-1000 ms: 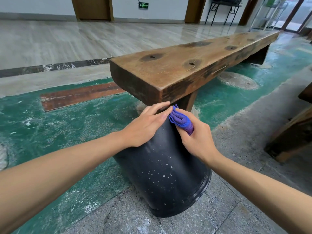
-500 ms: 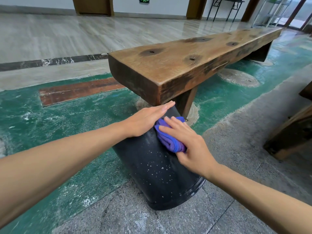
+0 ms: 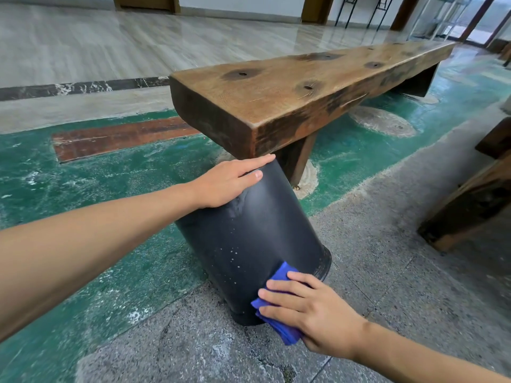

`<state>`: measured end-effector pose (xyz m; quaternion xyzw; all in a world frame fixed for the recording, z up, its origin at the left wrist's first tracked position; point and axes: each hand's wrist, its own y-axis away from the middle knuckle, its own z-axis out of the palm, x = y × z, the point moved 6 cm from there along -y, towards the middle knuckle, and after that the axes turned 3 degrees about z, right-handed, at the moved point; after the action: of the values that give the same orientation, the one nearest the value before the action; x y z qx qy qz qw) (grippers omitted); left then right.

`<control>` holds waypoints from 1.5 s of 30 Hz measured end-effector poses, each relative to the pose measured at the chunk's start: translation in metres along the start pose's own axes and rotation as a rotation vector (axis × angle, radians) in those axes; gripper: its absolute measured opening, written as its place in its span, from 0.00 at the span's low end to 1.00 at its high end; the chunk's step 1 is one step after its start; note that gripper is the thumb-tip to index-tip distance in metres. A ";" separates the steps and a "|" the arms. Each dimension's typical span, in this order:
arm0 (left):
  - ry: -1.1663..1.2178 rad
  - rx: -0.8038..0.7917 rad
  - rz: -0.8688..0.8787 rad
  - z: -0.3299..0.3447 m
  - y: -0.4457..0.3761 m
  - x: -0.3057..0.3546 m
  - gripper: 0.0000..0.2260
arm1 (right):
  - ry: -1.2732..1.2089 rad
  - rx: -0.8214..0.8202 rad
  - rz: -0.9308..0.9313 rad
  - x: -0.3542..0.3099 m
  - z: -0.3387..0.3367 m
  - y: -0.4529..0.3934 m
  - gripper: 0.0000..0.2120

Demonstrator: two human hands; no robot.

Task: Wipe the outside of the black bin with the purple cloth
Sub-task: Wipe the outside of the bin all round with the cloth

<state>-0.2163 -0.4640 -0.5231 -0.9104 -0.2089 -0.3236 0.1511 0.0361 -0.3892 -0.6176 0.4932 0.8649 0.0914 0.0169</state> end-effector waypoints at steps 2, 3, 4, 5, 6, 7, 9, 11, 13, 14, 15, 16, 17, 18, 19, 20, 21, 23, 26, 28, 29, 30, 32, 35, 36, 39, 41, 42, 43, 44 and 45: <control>-0.031 0.012 0.013 0.001 0.000 0.001 0.21 | -0.036 -0.019 0.015 0.002 0.001 0.012 0.32; -0.055 0.008 0.019 0.001 0.000 0.002 0.21 | -0.072 0.003 0.040 0.005 -0.003 0.018 0.31; -0.080 0.003 0.028 0.002 0.000 0.004 0.22 | -0.139 0.043 0.074 0.011 -0.008 0.023 0.32; -0.107 -0.002 0.040 0.002 0.000 0.006 0.22 | -0.224 0.106 0.121 0.019 -0.016 0.027 0.33; -0.132 -0.009 0.052 0.003 0.000 0.008 0.22 | -0.317 0.187 0.194 0.030 -0.027 0.030 0.34; -0.152 -0.016 0.065 0.004 0.000 0.010 0.23 | -0.405 0.279 0.285 0.042 -0.040 0.032 0.35; -0.176 -0.043 0.097 0.008 0.001 0.018 0.24 | -0.544 0.481 0.450 0.066 -0.067 0.031 0.31; -0.205 -0.082 0.144 0.013 0.003 0.031 0.25 | -0.626 0.637 0.555 0.084 -0.097 0.022 0.26; -0.270 -0.109 0.206 0.020 0.005 0.046 0.27 | -0.663 0.709 0.564 0.095 -0.126 0.010 0.23; -0.302 -0.106 0.230 0.023 0.007 0.052 0.28 | -0.659 0.702 0.533 0.098 -0.138 0.003 0.21; -0.327 -0.094 0.250 0.024 0.008 0.057 0.29 | -0.629 0.668 0.491 0.099 -0.149 -0.003 0.20; -0.343 -0.083 0.264 0.026 0.011 0.061 0.29 | -0.588 0.622 0.452 0.099 -0.158 -0.009 0.19; -0.347 -0.076 0.270 0.026 0.014 0.062 0.29 | -0.569 0.574 0.421 0.098 -0.164 -0.014 0.19; -0.342 -0.071 0.272 0.025 0.018 0.061 0.29 | -0.588 0.521 0.400 0.098 -0.167 -0.019 0.20; -0.337 -0.069 0.270 0.021 0.023 0.059 0.28 | -0.628 0.463 0.385 0.099 -0.167 -0.023 0.21; -0.331 -0.066 0.264 0.017 0.029 0.055 0.26 | -0.649 0.405 0.376 0.099 -0.165 -0.027 0.21; -0.322 -0.057 0.257 0.010 0.036 0.050 0.22 | -0.642 0.358 0.371 0.099 -0.162 -0.030 0.19; -0.310 -0.031 0.243 -0.004 0.051 0.039 0.12 | -0.642 0.343 0.394 0.105 -0.155 -0.029 0.14; -0.359 -0.024 0.225 -0.016 0.068 0.027 0.07 | -0.692 0.415 0.475 0.120 -0.148 -0.016 0.16; -0.357 -0.035 0.212 -0.014 0.071 0.028 0.07 | -0.700 0.438 0.494 0.125 -0.145 -0.010 0.15; -0.338 -0.049 0.210 -0.012 0.070 0.030 0.07 | -0.696 0.442 0.496 0.126 -0.144 -0.008 0.14; -0.312 -0.068 0.210 -0.008 0.069 0.034 0.08 | -0.687 0.445 0.495 0.126 -0.144 -0.006 0.14; -0.243 -0.104 0.206 0.000 0.068 0.044 0.09 | -0.658 0.450 0.483 0.123 -0.145 -0.001 0.13; -0.114 -0.111 0.182 0.006 0.068 0.051 0.10 | -0.630 0.427 0.443 0.119 -0.142 0.008 0.13; -0.073 -0.101 0.165 0.004 0.069 0.054 0.10 | -0.627 0.422 0.436 0.118 -0.140 0.010 0.13; 0.005 -0.053 0.094 -0.011 0.068 0.059 0.09 | -0.666 0.417 0.430 0.115 -0.138 0.010 0.14; 0.042 -0.038 0.071 -0.024 0.069 0.061 0.10 | -0.725 0.417 0.424 0.116 -0.139 0.003 0.14; 0.063 -0.039 0.061 -0.029 0.070 0.060 0.11 | -0.757 0.417 0.425 0.117 -0.140 -0.002 0.14; 0.077 -0.044 0.048 -0.033 0.072 0.059 0.11 | -0.788 0.417 0.428 0.119 -0.140 -0.007 0.14; 0.082 -0.048 0.034 -0.037 0.075 0.056 0.12 | -0.817 0.417 0.427 0.120 -0.139 -0.014 0.14; 0.081 -0.051 0.025 -0.040 0.078 0.054 0.12 | -0.842 0.420 0.422 0.121 -0.139 -0.019 0.14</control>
<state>-0.1623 -0.5327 -0.4694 -0.9027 -0.1831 -0.3634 0.1400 -0.0589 -0.3149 -0.4770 0.6439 0.6644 -0.2893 0.2457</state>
